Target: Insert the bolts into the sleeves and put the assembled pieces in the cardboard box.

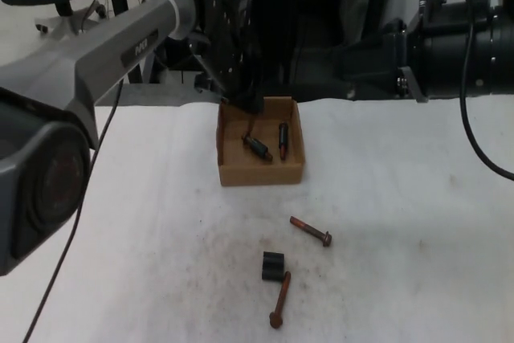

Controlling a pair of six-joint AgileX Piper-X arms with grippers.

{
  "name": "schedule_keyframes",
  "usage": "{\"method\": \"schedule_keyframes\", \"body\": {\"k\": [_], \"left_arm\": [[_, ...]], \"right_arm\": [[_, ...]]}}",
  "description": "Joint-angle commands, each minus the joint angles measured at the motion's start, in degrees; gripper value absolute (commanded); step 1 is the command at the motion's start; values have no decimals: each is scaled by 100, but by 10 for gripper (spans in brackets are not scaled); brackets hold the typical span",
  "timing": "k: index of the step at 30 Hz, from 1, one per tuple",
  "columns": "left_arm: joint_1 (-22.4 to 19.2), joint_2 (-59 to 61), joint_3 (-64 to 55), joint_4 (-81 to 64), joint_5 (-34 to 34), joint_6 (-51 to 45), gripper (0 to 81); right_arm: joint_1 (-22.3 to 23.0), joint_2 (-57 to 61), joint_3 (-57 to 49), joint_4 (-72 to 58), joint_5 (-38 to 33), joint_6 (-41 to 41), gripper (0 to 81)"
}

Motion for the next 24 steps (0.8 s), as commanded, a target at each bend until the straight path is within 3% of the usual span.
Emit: {"method": "schedule_keyframes", "body": {"k": [1, 9, 16, 24], "left_arm": [[4, -74, -104, 45, -42, 376, 0], [4, 46, -104, -59, -42, 548, 28], [4, 104, -104, -16, -19, 548, 308], [4, 63, -519, -90, -19, 498, 313]], "right_arm": [[-168, -7, -6, 6, -21, -46, 3], [-311, -7, -6, 6, -153, -46, 3], [-311, -7, -6, 6, -204, -46, 3], [-311, -7, -6, 6, -191, -46, 3]]}}
